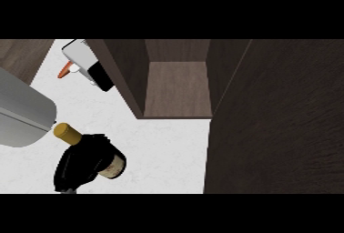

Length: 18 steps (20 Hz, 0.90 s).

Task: Pick up the wine, place it into the cabinet and close the cabinet

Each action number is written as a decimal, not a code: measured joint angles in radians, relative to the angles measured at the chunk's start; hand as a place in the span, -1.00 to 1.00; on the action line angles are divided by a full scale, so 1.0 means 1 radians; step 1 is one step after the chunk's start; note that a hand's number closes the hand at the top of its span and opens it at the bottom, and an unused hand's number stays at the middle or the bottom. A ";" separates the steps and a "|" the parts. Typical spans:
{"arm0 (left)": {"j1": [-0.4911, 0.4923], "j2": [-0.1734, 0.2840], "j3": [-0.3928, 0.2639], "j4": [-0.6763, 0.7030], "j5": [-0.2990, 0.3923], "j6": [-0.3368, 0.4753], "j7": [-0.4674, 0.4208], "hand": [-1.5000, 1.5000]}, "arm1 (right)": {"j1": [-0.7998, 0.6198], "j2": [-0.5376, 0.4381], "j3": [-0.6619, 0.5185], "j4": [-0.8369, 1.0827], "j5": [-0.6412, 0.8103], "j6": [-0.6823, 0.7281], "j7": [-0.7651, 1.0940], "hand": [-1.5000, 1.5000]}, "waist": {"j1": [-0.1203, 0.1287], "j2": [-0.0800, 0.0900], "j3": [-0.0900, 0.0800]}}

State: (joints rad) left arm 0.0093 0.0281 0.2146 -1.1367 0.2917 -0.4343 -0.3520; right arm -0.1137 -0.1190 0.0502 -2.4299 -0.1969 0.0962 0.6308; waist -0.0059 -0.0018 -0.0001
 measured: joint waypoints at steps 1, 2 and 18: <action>-0.008 0.009 -0.003 0.010 -0.004 -0.011 -0.006 1.00 | 0.009 0.000 -0.003 0.000 0.001 0.006 -0.011 -1.00 | 0.000 0.000 0.000; -0.011 0.015 -0.009 0.018 -0.012 -0.021 -0.017 1.00 | 0.004 -0.002 -0.008 -0.001 0.001 0.005 -0.006 -1.00 | -0.001 0.000 0.000; 0.005 0.063 -0.007 -0.004 -0.208 0.149 -0.273 1.00 | 0.018 -0.007 -0.053 0.008 -0.004 0.041 -0.029 -1.00 | 0.001 0.000 0.000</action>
State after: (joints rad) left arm 0.0145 0.0913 0.2071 -1.1404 0.0833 -0.2854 -0.6250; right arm -0.0962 -0.1262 -0.0027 -2.4217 -0.2011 0.1373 0.6021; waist -0.0045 -0.0019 -0.0001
